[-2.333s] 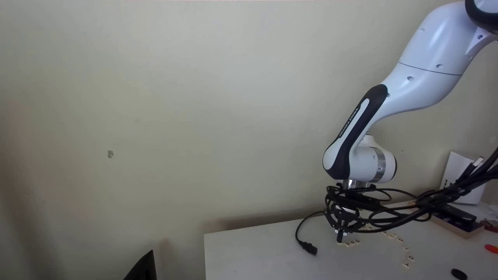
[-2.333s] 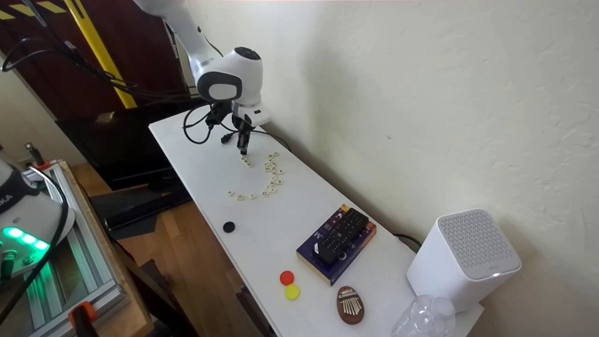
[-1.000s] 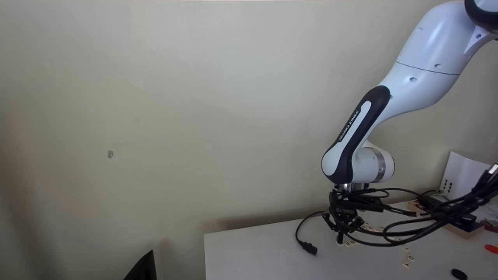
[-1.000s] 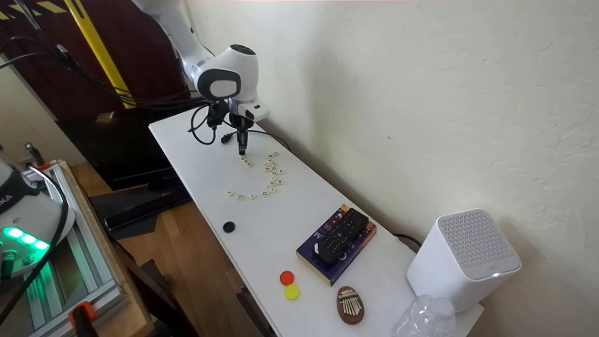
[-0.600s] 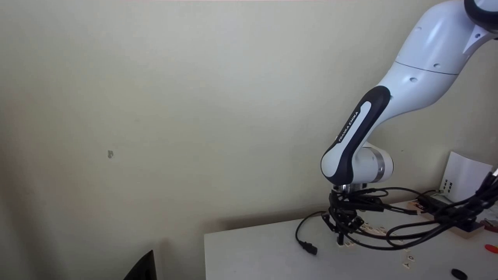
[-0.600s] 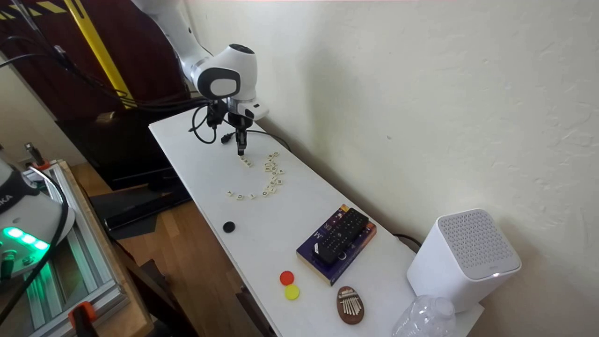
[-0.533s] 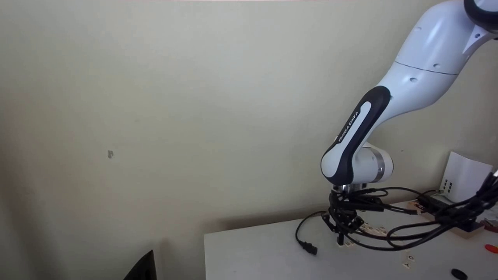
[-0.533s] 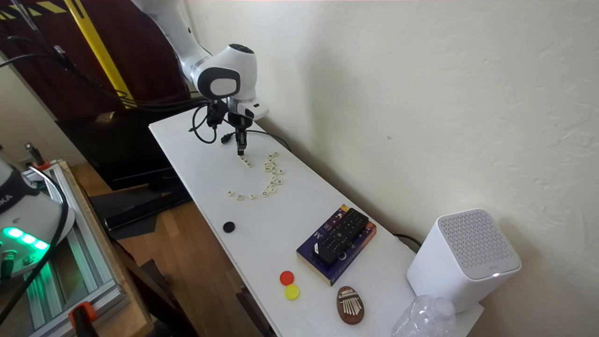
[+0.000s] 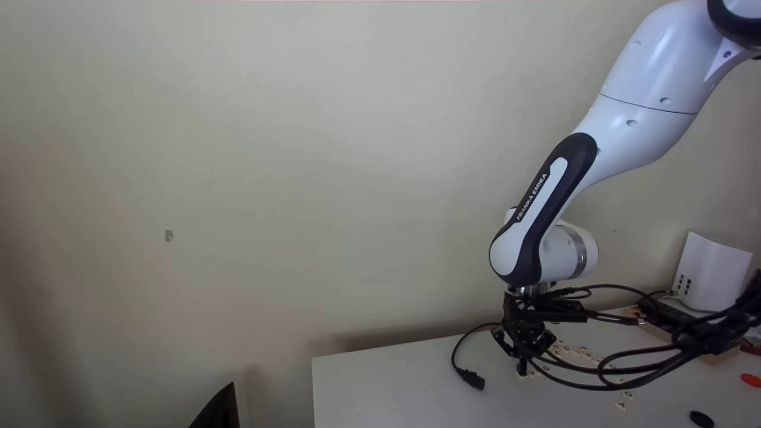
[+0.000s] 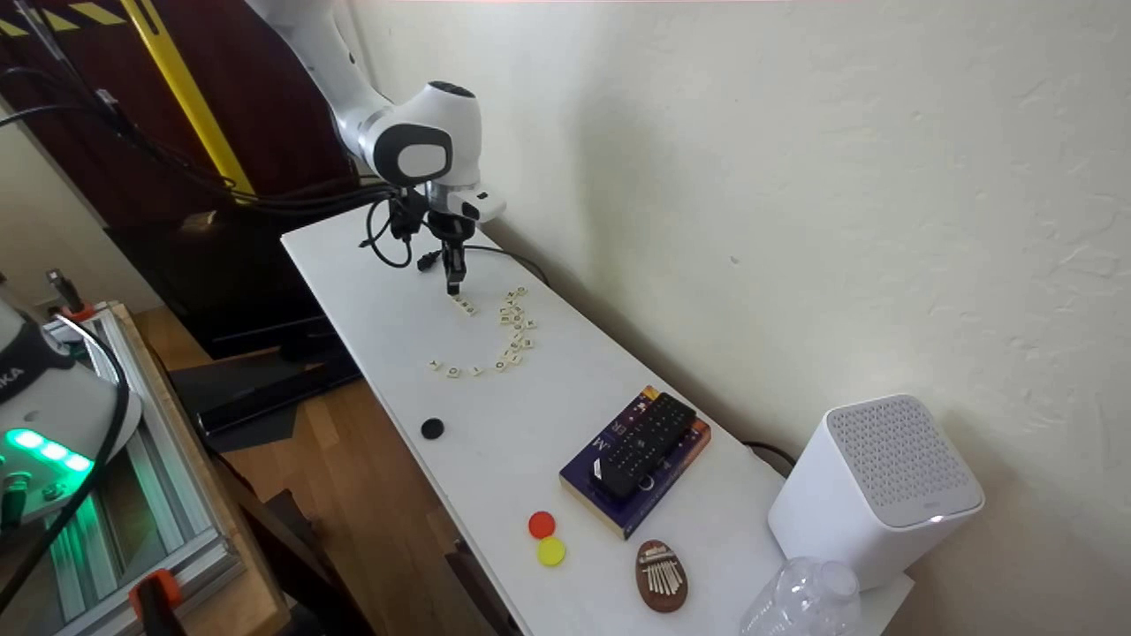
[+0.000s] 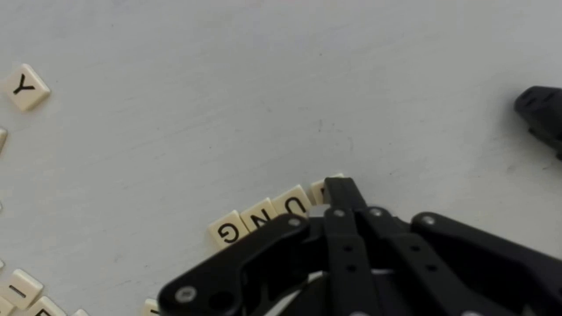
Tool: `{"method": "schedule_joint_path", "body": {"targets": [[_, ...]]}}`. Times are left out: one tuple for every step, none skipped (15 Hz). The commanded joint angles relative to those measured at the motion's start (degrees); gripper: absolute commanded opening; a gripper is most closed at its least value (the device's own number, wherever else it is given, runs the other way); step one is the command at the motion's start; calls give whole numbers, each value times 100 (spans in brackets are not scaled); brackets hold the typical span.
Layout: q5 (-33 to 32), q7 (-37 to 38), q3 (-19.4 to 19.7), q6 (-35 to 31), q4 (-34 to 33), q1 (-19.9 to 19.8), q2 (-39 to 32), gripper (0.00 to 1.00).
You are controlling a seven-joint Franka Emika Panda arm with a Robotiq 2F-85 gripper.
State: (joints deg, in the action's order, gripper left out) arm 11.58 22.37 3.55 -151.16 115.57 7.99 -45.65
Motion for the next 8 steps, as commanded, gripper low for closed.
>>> {"method": "schedule_joint_path", "body": {"targets": [[-257,13,110,172,-145,113,-214,0],[-281,10,116,191,-149,117,-215,0],[-300,14,125,205,-155,125,-218,0],[-319,22,132,218,-166,132,-222,0],[-330,16,128,219,-170,127,-223,0],[-328,8,119,210,-175,117,-224,0],[-322,2,111,198,-177,107,-223,0],[-320,-3,107,202,-176,103,-219,0]]}}
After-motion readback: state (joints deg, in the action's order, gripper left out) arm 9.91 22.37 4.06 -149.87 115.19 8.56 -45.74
